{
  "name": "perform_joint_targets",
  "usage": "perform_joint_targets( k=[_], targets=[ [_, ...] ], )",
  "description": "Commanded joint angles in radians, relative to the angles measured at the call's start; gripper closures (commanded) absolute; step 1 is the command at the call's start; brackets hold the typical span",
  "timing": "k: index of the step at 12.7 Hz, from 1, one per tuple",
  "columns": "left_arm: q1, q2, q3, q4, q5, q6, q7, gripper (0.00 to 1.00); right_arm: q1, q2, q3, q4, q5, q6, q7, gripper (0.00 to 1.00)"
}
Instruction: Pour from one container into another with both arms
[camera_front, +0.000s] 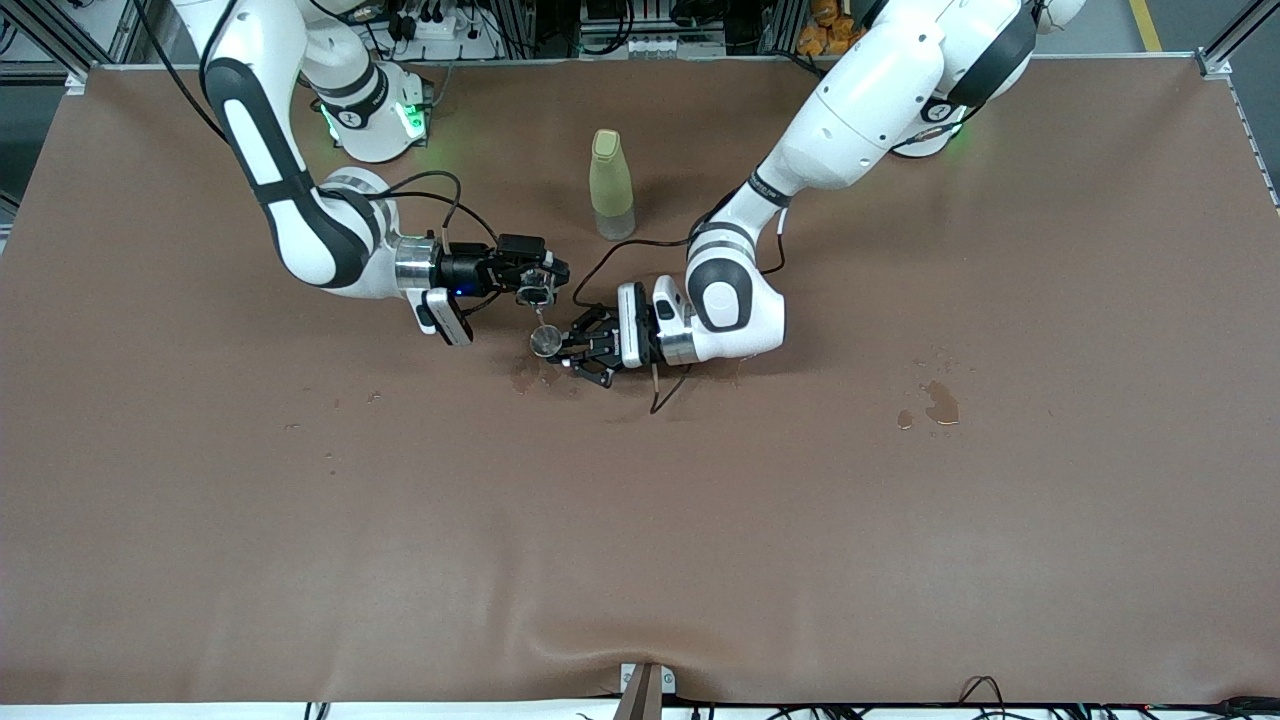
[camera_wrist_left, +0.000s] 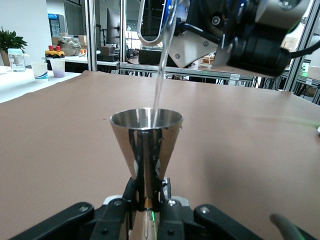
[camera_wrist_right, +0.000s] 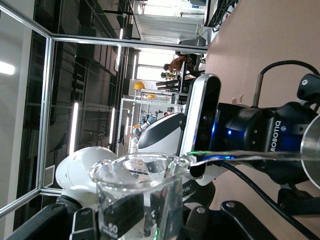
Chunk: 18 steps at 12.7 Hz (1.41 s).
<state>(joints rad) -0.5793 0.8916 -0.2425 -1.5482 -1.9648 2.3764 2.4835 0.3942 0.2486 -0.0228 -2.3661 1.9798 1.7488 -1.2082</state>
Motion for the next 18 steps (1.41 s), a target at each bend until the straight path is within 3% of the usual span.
perform_joint_targets(
  k=[1, 18],
  targets=[
    [-0.004, -0.040, -0.003, -0.038, -0.036, 0.012, 0.020, 1.00, -0.006, -0.022, 0.007, -0.010, 0.020, -0.003, 0.047, 1.00],
    [0.001, -0.052, -0.006, -0.059, -0.036, 0.018, 0.020, 1.00, -0.011, -0.023, 0.006, -0.009, 0.028, -0.023, 0.328, 1.00]
  ],
)
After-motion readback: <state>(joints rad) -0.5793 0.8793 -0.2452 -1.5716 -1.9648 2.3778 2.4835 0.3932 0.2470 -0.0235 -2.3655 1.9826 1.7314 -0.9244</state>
